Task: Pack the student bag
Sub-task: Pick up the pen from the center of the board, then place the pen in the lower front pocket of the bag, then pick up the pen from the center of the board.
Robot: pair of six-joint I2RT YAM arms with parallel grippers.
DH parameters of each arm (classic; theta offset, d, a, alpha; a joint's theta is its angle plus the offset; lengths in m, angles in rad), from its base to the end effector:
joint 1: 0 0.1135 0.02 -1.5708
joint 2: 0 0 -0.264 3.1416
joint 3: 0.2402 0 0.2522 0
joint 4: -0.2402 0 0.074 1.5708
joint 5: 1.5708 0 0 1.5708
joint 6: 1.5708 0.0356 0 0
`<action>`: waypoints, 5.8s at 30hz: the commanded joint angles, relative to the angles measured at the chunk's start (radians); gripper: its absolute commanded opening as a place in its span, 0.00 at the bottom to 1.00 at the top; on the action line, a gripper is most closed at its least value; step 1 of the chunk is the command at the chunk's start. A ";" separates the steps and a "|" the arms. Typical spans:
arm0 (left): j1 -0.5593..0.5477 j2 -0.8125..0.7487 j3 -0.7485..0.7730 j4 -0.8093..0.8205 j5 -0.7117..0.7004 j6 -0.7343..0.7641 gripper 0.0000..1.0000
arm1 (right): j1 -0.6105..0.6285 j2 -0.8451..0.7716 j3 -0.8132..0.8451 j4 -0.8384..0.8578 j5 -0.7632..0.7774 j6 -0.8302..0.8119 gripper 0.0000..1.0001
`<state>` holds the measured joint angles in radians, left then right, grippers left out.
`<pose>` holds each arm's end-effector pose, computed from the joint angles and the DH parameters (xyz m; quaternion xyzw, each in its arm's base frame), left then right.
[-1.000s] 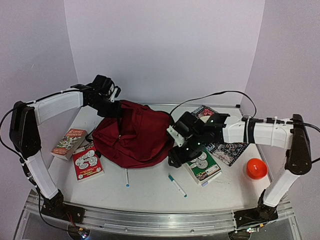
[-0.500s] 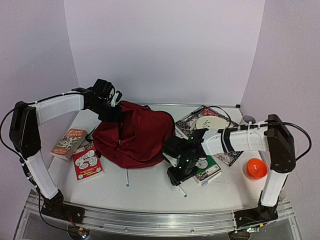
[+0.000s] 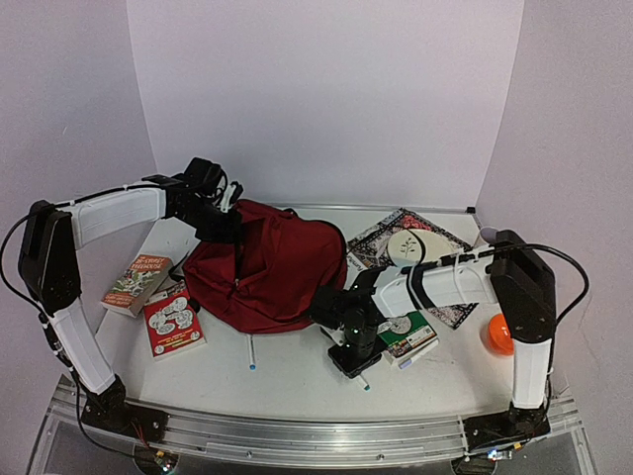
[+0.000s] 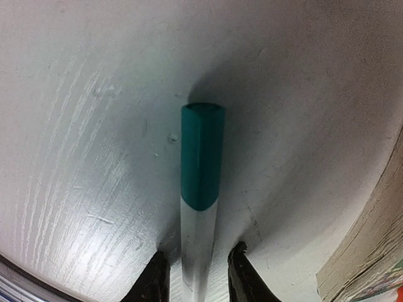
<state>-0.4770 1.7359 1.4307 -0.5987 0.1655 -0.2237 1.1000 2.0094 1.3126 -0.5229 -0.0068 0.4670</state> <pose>0.3372 -0.1808 0.2718 0.1458 0.9307 -0.1853 0.2796 0.1795 0.3532 0.1384 -0.3070 0.9355 0.1256 0.1214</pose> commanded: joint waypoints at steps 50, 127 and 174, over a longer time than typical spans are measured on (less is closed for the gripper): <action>-0.093 -0.038 0.128 0.023 0.225 -0.062 0.00 | -0.201 0.188 0.610 0.528 -0.183 0.372 0.00; -0.032 -0.093 0.027 0.042 -0.080 -0.094 0.00 | -0.361 -0.640 -0.624 0.052 0.116 0.640 0.70; -0.022 -0.105 0.036 0.042 -0.045 -0.076 0.00 | -0.395 -0.486 -0.600 0.123 0.083 0.631 0.01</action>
<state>-0.5072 1.6932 1.4506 -0.5934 0.1045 -0.3123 0.7071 1.5359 0.7075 -0.2729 0.0826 1.1234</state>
